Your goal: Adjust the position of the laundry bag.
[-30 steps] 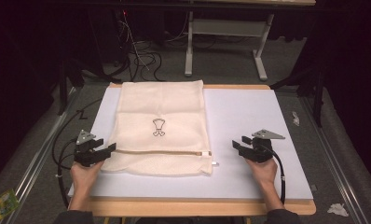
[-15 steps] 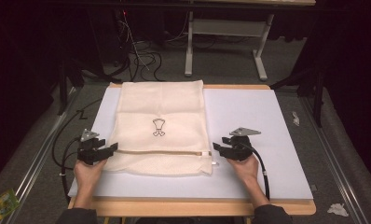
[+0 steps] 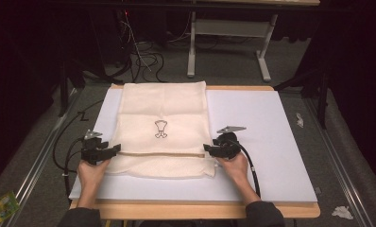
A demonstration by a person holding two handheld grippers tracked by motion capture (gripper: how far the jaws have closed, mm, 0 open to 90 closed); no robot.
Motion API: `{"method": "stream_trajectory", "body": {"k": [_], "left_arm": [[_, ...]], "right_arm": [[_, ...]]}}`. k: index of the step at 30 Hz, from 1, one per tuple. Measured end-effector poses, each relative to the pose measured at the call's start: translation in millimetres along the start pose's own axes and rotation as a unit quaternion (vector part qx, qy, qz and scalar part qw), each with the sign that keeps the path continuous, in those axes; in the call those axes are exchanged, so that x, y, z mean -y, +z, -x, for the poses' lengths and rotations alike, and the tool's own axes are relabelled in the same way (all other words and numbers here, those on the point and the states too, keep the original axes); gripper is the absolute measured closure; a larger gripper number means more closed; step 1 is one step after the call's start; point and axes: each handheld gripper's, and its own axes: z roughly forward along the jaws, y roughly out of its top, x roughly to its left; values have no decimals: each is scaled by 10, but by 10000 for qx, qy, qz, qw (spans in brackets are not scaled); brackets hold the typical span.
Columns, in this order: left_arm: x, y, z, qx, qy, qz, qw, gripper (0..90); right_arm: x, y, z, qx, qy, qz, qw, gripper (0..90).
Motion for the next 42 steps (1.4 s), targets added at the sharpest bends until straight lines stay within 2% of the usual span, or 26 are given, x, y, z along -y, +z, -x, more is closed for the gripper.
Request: {"method": "stream_trajectory", "body": {"k": [1,2,3,5,9,11,14,23,28,29,39,40,42], "left_arm": [[0,11,2,-2,-24,-30,10000,431],[0,11,2,-2,-24,-30,10000,448],[-7,21,0,8,-59,-68,10000,477],[-19,21,-5,26,-48,-96,9999,547],[-23,22,-2,-36,25,-130,9999,713],[-22,13,-5,-1,5,-83,10000,802],[-44,-3,3,16,42,-47,10000,850],[-59,-12,58,126,65,96,9999,860],[-89,-14,138,236,179,138,9995,861],[-103,-4,181,261,246,135,9993,861],[-148,19,370,472,437,184,9978,860],[-166,24,417,485,508,176,9974,860],[-172,23,445,524,507,188,9972,860]], "right_arm": [[-12,38,-8,-43,1,-50,10000,541],[-12,38,-8,-43,1,-50,10000,541],[-20,73,-14,-76,42,-129,9999,612],[-34,81,-19,-62,24,-187,9998,698],[-41,74,-1,-95,-41,-223,9997,836],[-45,66,-2,-97,-129,-193,9997,861],[-50,47,-9,-98,-183,-143,9997,874],[-44,-34,35,-76,-145,-12,9999,875],[-30,-100,76,-44,-117,45,9999,875],[-16,-128,111,-29,-91,56,9999,875],[61,-315,277,83,20,170,9998,875],[66,-333,294,89,23,191,9998,875],[74,-379,331,98,39,229,9997,875]]}}
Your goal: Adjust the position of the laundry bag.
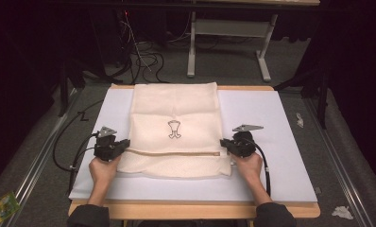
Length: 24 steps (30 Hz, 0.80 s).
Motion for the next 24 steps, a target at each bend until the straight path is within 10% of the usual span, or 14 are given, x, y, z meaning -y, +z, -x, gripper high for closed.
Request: {"method": "stream_trajectory", "body": {"k": [24], "left_arm": [[-120,214,451,444,273,-2,9986,861]], "right_arm": [[183,-454,319,346,114,193,9992,873]]}}
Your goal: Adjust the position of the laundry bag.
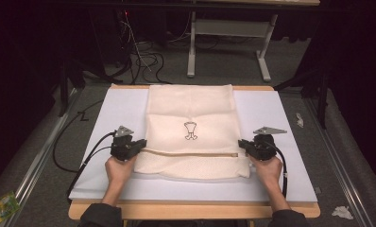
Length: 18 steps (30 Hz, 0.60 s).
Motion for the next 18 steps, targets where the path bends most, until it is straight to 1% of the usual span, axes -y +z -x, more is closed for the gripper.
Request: {"method": "stream_trajectory", "body": {"k": [1,2,4,6,7,9,10,11,12,13,16,17,18], "left_arm": [[-13,4,32,-28,48,-2,10000,861],[-17,7,64,39,30,65,10000,861],[-16,14,75,61,-8,64,10000,861],[-7,32,94,89,-18,47,9999,862],[9,62,126,106,14,-12,9999,861],[10,78,135,121,13,-44,9999,861],[-1,103,166,43,128,-108,9999,861],[-1,103,166,43,128,-108,9999,861],[-25,125,218,-16,212,-124,9997,861],[-33,126,231,-37,214,-119,9997,860],[-37,118,220,-82,228,-146,9996,856],[-25,105,226,-141,302,-152,9993,854],[-25,105,226,-141,302,-152,9993,853]], "right_arm": [[15,-11,23,8,8,-6,10000,873],[51,-28,54,34,31,-18,10000,872],[66,-35,68,50,27,-37,10000,872],[100,-67,103,58,45,-36,10000,872],[114,-85,114,66,61,-28,10000,872],[133,-109,135,100,49,-45,9999,871],[143,-115,144,107,70,-35,9999,870],[143,-115,144,107,70,-35,9999,870],[158,-112,154,149,64,-62,9998,868],[163,-103,157,188,56,-92,9998,868],[172,-93,174,175,98,-89,9998,863],[175,-90,171,176,110,-92,9997,862],[177,-87,168,185,104,-100,9997,861]]}}
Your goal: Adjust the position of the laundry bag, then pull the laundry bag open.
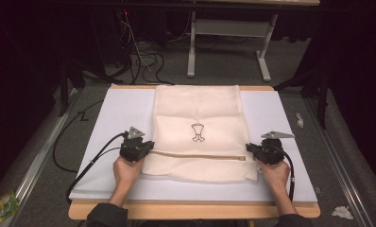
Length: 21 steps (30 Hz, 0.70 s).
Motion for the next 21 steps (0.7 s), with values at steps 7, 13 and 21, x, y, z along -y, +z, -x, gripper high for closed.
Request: {"method": "stream_trajectory", "body": {"k": [7,13,21], "left_arm": [[23,1,23,-28,80,-45,10000,850],[49,-2,40,-65,138,-21,9999,846],[58,-23,43,-90,136,-17,9999,831]], "right_arm": [[34,16,7,5,5,11,10000,855],[42,8,2,10,-36,-1,10000,850],[58,13,-1,-3,-2,-33,10000,833]]}}
